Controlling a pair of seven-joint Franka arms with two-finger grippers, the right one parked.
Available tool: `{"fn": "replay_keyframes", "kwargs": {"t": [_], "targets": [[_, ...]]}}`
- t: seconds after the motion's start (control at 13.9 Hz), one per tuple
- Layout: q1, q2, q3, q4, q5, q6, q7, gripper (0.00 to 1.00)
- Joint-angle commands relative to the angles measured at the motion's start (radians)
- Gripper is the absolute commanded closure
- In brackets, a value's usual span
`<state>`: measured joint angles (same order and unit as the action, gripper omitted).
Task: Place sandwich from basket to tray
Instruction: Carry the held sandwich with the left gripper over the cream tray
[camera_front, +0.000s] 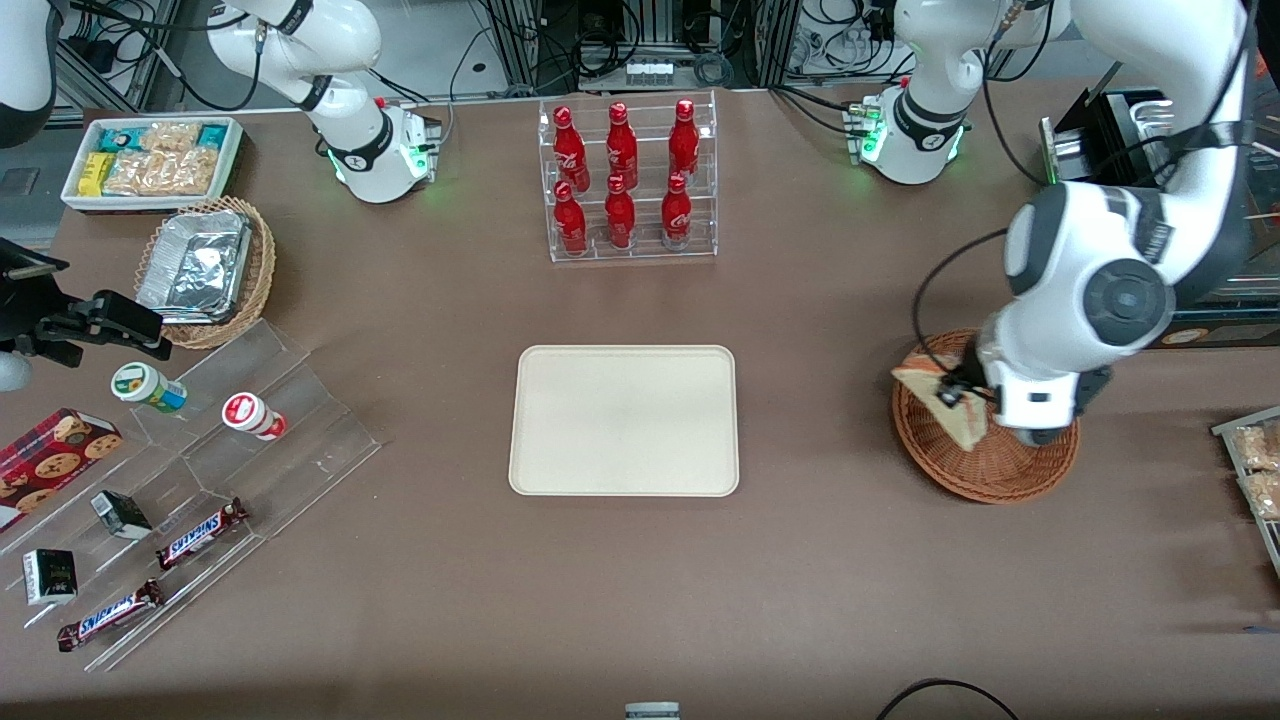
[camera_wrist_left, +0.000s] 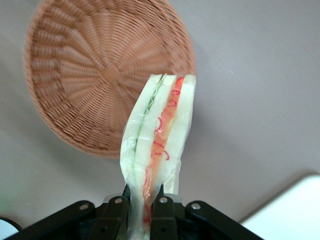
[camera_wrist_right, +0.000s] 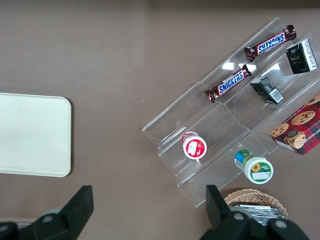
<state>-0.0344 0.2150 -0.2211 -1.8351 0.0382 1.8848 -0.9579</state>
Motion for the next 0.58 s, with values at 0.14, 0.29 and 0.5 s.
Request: {"fn": "replay_keyframes", "kwargs": {"t": [0.14,0.29,0.5], "targets": [[-0.019,0.09,-0.176,0.121,0.064,-0.016,-0.005,0.87],[-0.12,0.138,-0.182,0.16,0.109,-0.016,-0.034,0.87],[-0.192,0.216,-0.182,0.235,0.111,0.011,-0.041,0.87]]}}
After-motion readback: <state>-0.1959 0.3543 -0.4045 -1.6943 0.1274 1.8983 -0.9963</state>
